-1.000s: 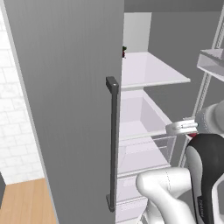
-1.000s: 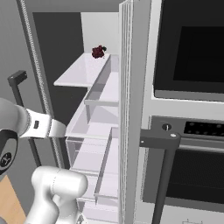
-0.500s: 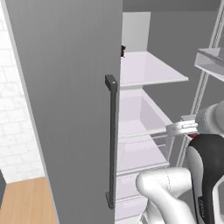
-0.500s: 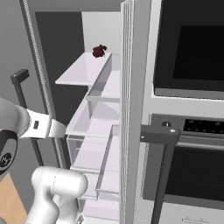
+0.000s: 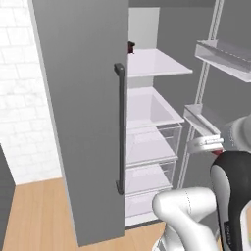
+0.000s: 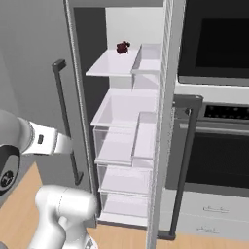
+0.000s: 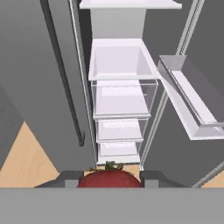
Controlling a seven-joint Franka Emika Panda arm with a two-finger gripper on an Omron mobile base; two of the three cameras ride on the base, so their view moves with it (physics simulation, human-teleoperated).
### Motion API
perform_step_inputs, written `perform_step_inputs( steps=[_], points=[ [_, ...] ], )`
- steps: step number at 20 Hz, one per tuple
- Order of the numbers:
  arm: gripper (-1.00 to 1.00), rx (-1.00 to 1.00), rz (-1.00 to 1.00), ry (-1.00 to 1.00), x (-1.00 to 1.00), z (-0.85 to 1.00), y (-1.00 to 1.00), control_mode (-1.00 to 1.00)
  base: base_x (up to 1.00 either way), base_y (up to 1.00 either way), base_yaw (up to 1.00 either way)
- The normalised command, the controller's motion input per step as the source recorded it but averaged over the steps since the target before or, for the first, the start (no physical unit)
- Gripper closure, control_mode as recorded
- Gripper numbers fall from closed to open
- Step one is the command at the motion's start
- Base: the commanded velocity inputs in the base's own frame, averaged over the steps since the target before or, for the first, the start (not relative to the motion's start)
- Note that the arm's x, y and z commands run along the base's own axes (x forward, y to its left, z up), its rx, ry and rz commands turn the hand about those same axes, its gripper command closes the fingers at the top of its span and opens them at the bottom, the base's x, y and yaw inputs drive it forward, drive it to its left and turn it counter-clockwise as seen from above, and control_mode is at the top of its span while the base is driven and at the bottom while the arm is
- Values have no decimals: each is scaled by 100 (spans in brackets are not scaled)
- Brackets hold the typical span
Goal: Take the strawberry from the fridge and place it on top of the pancake, located on the dining counter.
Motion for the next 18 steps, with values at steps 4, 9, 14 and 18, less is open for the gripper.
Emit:
perform_step_inputs(
  steps=[4,9,14,18],
  points=[
    [100,0,0,0,0,0,0,100,-53,47,-20],
    [100,0,0,0,0,0,0,100,-33,33,-43],
    [100,0,0,0,0,0,0,100,-37,1,-65],
    [100,0,0,0,0,0,0,100,-34,-3,-77]
  ],
)
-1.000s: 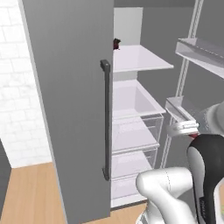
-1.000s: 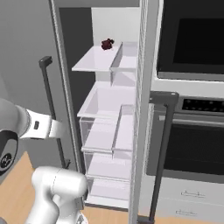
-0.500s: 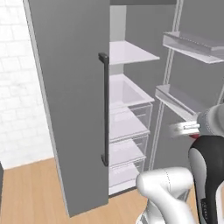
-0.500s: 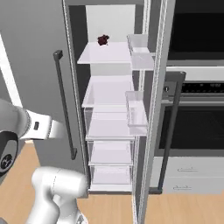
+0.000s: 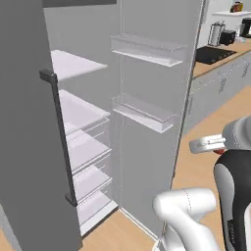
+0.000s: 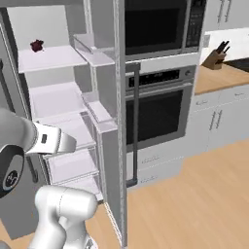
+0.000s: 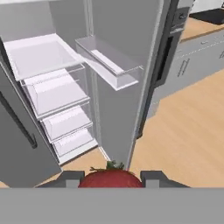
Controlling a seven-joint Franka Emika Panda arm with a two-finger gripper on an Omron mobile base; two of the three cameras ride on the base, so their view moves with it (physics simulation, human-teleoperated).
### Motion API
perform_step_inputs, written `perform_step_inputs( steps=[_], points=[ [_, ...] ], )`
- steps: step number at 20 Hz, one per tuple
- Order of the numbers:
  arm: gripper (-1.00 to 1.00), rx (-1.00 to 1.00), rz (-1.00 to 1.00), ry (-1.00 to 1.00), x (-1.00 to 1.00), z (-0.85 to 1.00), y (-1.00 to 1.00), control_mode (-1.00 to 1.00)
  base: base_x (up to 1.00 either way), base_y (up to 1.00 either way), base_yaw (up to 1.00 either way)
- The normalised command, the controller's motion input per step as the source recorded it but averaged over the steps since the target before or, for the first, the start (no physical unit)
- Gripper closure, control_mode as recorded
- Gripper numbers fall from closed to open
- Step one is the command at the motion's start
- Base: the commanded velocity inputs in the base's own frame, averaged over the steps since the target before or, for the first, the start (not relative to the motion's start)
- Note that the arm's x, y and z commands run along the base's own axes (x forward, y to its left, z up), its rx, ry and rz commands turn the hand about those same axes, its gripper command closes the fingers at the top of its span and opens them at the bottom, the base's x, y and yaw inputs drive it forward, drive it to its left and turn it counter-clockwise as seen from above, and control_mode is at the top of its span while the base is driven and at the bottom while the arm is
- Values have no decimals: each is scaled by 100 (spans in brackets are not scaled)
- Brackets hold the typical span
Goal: Take the strawberry from the fridge and place it on top of the pancake, located on the dining counter.
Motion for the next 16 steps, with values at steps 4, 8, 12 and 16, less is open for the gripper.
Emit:
perform_step_inputs(
  steps=[4,8,12,16],
  points=[
    [100,0,0,0,0,0,0,100,-32,-9,-77],
    [100,0,0,0,0,0,0,100,-34,-14,-76],
    [100,0,0,0,0,0,0,100,-26,-15,-73],
    [100,0,0,0,0,0,0,100,-7,-21,-69]
  ],
)
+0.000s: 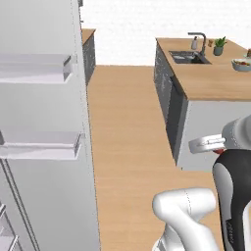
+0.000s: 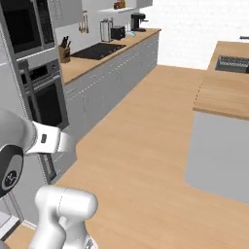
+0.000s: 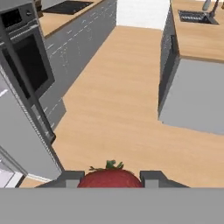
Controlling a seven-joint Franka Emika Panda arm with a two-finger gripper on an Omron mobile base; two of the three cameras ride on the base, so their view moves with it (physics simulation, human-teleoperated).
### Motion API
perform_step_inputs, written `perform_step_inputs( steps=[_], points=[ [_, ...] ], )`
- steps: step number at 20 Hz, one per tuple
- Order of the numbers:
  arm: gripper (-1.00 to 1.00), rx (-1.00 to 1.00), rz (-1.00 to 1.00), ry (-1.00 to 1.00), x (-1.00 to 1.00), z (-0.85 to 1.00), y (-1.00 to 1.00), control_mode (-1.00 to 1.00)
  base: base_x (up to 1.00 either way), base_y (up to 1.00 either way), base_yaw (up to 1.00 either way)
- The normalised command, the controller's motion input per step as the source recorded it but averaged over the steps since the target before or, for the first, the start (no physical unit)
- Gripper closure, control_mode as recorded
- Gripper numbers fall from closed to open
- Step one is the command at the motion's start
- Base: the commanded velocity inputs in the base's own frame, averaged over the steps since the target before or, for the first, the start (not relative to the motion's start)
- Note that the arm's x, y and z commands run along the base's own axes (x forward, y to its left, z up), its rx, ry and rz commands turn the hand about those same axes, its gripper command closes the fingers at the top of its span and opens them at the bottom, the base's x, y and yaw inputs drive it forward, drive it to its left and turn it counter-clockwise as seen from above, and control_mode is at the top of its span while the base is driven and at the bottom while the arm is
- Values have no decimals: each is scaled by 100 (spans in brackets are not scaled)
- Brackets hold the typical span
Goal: Take the strawberry from the fridge and place it on top of the pancake, located on the dining counter.
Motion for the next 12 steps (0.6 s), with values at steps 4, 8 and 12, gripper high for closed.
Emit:
perform_step_inputs(
  steps=[4,8,12],
  points=[
    [100,0,0,0,0,0,0,100,14,-59,-34],
    [100,0,0,0,0,0,0,100,47,-94,-8],
    [100,0,0,0,0,0,0,100,66,-100,-6]
  ],
)
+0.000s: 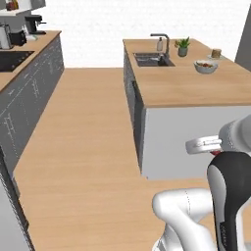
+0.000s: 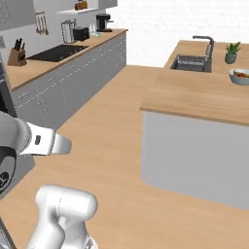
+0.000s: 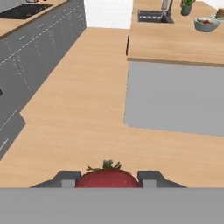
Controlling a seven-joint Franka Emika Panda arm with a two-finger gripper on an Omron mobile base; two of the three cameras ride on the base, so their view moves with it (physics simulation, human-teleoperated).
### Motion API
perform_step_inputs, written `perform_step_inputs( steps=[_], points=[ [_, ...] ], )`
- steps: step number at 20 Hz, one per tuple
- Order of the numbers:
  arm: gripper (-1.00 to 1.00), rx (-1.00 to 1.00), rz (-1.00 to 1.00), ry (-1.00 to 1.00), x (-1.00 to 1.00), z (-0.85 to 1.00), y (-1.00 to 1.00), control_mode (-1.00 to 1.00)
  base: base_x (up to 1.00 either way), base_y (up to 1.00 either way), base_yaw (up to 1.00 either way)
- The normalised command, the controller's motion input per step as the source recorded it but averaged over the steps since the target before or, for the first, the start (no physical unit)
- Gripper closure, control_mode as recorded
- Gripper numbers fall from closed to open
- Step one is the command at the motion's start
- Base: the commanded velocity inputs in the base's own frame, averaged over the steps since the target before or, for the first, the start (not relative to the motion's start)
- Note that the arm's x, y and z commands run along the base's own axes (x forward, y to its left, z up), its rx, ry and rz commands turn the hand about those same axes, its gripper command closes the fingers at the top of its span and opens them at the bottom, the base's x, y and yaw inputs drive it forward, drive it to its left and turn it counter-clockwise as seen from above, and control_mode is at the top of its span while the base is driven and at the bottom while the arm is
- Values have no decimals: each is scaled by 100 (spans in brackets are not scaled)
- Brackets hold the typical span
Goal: Take the strawberry from the fridge and place it on top of the pancake, located on the dining counter.
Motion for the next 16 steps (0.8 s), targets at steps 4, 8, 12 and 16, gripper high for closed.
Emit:
perform_step_inputs(
  steps=[4,8,12,16],
  points=[
    [100,0,0,0,0,0,0,100,55,-100,-8],
    [100,0,0,0,0,0,0,100,52,-100,-9],
    [100,0,0,0,0,0,0,100,38,-100,-10],
    [100,0,0,0,0,0,0,100,21,-100,-12]
  ],
)
